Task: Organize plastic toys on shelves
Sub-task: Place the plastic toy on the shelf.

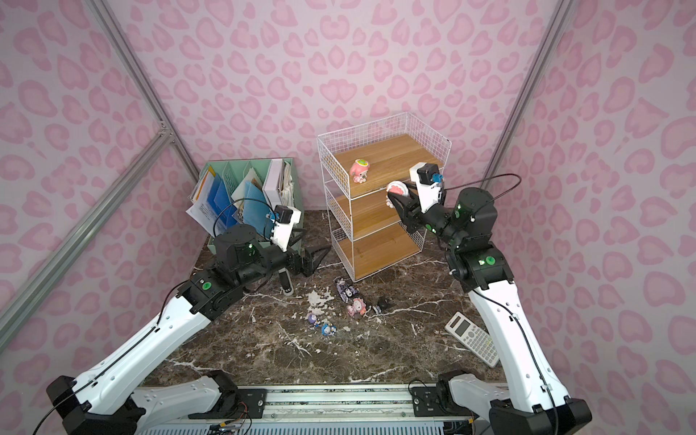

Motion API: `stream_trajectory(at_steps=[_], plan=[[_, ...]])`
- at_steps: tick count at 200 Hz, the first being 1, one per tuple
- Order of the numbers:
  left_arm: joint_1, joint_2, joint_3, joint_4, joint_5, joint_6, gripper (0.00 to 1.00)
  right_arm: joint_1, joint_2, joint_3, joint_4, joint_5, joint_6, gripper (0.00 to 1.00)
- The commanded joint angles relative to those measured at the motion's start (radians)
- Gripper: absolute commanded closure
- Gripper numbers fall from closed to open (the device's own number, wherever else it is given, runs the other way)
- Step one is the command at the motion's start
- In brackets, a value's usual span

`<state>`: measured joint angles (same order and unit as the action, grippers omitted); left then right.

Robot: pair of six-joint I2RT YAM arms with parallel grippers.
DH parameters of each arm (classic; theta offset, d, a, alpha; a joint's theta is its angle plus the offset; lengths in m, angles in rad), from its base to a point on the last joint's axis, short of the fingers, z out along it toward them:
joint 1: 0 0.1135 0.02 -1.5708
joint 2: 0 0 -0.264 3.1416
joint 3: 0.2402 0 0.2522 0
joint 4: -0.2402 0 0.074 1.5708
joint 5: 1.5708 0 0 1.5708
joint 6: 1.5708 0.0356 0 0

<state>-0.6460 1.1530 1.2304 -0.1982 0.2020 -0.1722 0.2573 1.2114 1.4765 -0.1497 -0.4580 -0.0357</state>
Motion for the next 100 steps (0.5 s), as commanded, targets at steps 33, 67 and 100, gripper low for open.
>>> stream_trajectory(at_steps=[33,67,100], plan=[[0.034,0.046,0.050,-0.038,0.053,0.029,0.02,-0.048,0.211,0.255,-0.046,-0.065,-0.084,0.82],[0.040,0.058,0.045,-0.035,0.072,0.038,0.02,-0.064,0.336,0.388,-0.113,-0.100,-0.126,0.82],[0.040,0.068,0.040,-0.029,0.092,0.044,0.02,-0.069,0.403,0.451,-0.140,-0.109,-0.153,0.81]])
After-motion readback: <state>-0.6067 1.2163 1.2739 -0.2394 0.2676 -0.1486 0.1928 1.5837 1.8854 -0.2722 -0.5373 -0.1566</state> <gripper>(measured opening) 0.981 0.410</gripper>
